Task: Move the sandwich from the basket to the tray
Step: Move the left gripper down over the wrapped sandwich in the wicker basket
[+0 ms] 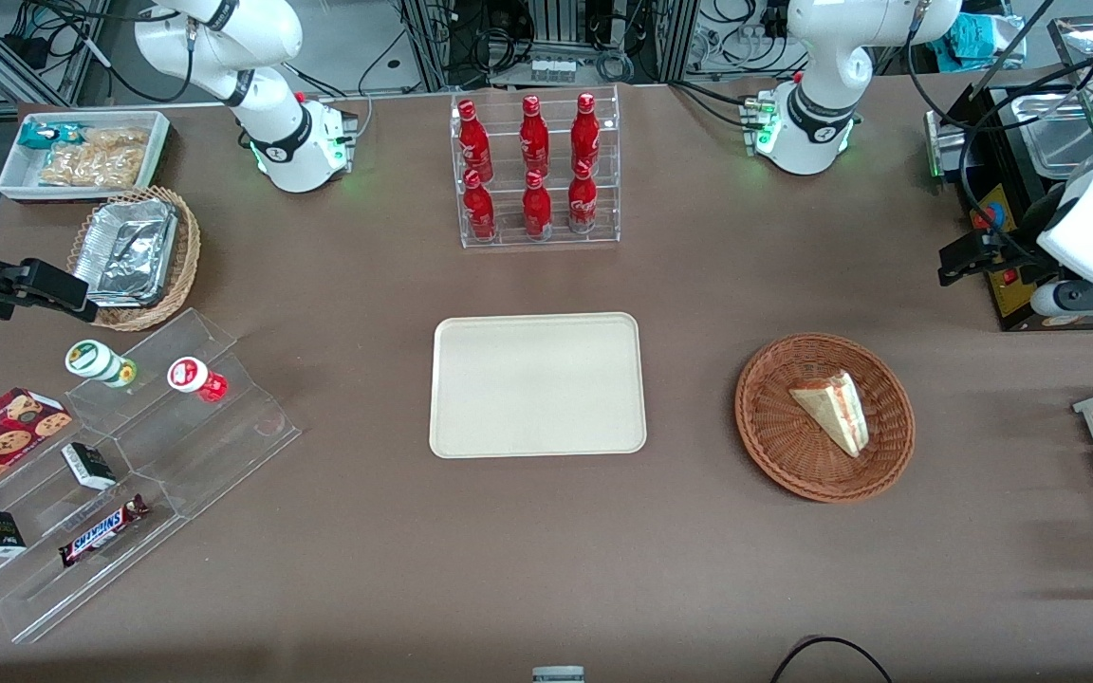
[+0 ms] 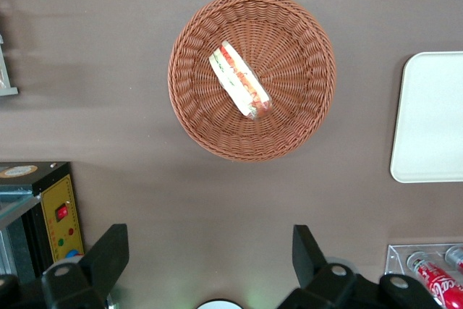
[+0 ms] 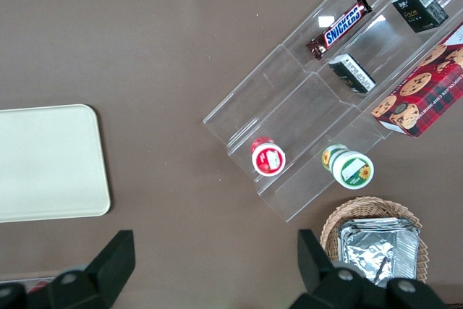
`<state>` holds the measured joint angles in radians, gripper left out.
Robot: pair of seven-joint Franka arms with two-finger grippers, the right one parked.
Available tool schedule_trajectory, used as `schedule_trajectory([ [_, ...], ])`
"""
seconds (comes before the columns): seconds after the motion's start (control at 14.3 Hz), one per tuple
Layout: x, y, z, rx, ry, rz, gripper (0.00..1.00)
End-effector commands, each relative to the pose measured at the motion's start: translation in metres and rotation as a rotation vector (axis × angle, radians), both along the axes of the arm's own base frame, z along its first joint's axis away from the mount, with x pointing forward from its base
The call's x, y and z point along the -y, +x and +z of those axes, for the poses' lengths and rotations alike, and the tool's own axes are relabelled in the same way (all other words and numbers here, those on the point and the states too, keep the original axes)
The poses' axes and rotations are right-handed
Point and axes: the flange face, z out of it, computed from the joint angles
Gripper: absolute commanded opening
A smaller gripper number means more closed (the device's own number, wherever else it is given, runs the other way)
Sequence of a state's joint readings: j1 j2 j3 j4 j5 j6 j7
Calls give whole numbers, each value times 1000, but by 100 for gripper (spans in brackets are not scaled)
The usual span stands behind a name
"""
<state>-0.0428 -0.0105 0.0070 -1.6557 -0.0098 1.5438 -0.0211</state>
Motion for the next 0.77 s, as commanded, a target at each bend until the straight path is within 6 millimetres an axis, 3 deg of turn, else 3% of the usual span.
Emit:
schedule_trajectory([
  [0.0,-1,4,1,0,4,-24,100],
  [0.21,0,14,-26,-45,11,-23,100],
  [0.42,2,29,-73,-102,10,-14,100],
  [0.7,5,30,-139,-43,11,12,100],
])
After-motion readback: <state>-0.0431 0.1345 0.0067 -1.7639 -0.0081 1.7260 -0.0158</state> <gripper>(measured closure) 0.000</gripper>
